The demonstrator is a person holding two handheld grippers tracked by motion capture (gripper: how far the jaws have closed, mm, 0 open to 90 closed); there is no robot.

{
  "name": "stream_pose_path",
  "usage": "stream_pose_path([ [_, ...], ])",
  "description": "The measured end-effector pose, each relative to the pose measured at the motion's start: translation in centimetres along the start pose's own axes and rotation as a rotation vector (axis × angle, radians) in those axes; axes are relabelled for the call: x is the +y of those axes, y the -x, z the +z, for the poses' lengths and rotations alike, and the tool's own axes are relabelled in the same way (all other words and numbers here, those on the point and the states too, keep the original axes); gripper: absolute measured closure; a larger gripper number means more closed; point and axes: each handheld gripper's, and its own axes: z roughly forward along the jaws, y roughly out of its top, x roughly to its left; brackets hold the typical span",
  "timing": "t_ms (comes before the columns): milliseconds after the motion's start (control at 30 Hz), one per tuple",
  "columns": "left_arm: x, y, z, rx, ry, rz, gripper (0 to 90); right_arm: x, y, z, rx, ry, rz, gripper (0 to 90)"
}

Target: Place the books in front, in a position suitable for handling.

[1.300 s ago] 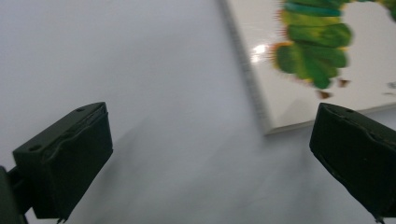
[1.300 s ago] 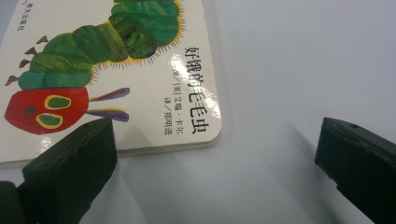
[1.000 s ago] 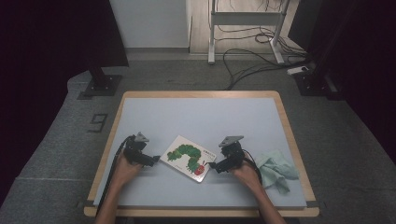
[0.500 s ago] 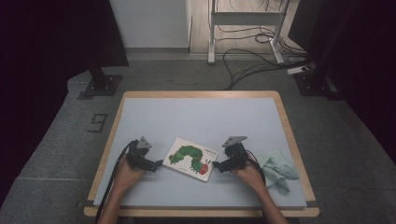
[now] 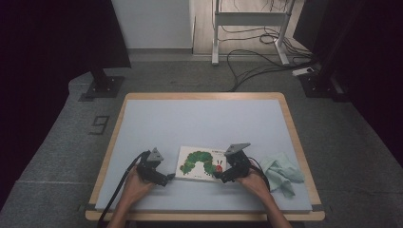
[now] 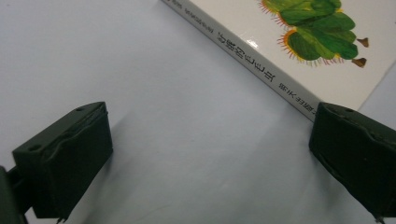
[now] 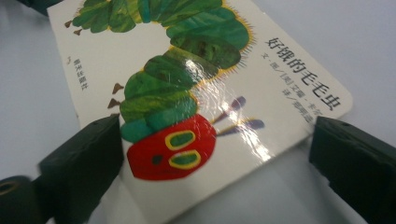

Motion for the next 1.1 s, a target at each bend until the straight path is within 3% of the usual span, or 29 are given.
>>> stream_pose_path([
  [267, 0.0, 1.2, 0.0, -0.027, -0.001, 0.028, 0.0, 1.1, 0.5, 0.9, -0.023, 0.001, -0.009, 0.0],
  [867, 0.2, 3.8, 0.3, -0.106, -0.002, 0.121, 0.0, 4.4, 1.5, 4.3, 0.002, 0.017, -0.018, 0.0],
  [1100, 0.2, 4.2, 0.3, -0.095, -0.002, 0.104, 0.0, 5.3, 1.5, 5.2, -0.003, 0.020, -0.010, 0.0],
])
